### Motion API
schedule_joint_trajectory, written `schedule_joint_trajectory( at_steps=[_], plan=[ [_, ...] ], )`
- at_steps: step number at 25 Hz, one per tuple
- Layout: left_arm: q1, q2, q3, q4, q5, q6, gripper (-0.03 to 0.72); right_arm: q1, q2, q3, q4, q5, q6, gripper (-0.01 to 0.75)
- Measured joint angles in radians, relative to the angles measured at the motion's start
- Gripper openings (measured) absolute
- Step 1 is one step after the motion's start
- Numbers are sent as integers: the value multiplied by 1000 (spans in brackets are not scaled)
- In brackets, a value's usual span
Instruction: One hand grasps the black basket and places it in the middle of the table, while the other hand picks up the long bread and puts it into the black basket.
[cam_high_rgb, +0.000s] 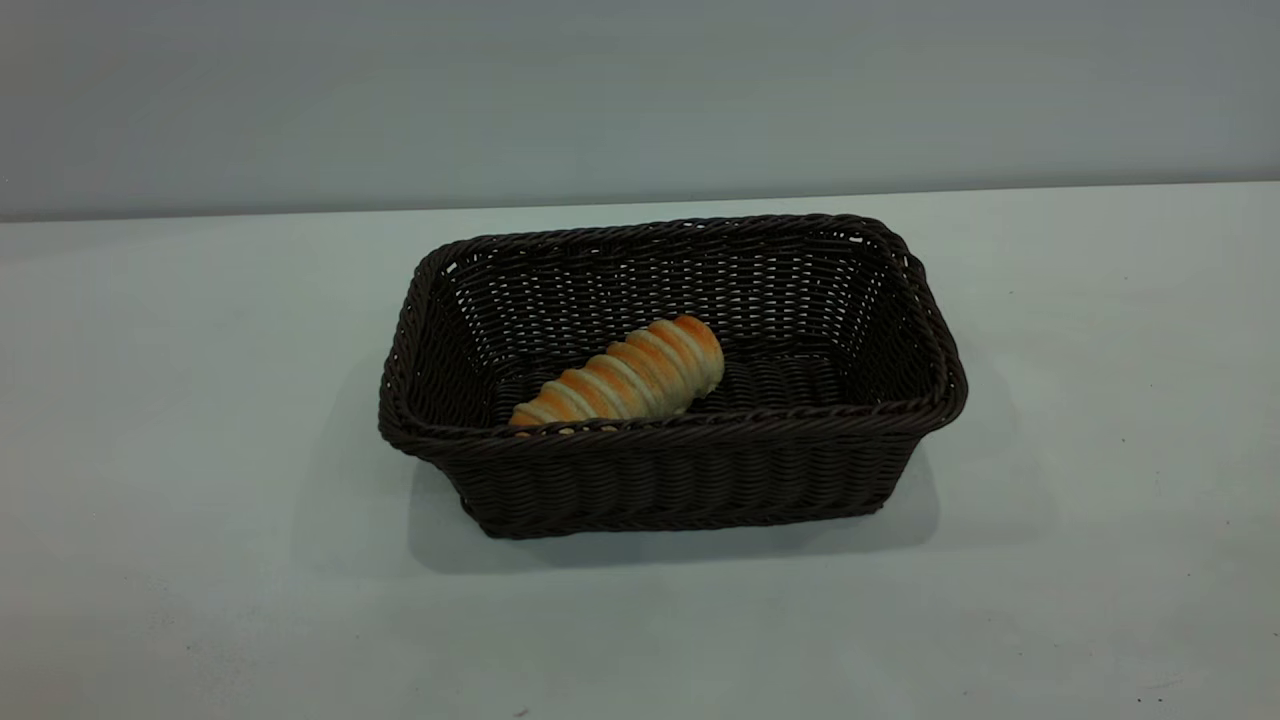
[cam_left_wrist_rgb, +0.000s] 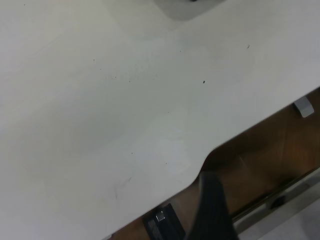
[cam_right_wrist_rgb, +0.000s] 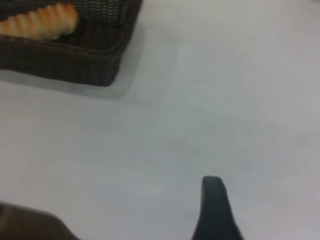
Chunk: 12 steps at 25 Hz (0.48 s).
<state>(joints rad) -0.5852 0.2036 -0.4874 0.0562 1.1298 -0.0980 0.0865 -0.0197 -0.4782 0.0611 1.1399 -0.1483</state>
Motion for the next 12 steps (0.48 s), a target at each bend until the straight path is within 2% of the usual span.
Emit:
schedule_joint_trajectory(
  at_steps=[4,6,12],
  plan=[
    [3,0,0,0,0,0,590,-21,0,0,0,0,0,533],
    [40,0,0,-1,-1,0,590,-22,0,0,0,0,0,533],
    [402,-31,0,-2,-3,0,590,-21,0,0,0,0,0,533]
  ],
)
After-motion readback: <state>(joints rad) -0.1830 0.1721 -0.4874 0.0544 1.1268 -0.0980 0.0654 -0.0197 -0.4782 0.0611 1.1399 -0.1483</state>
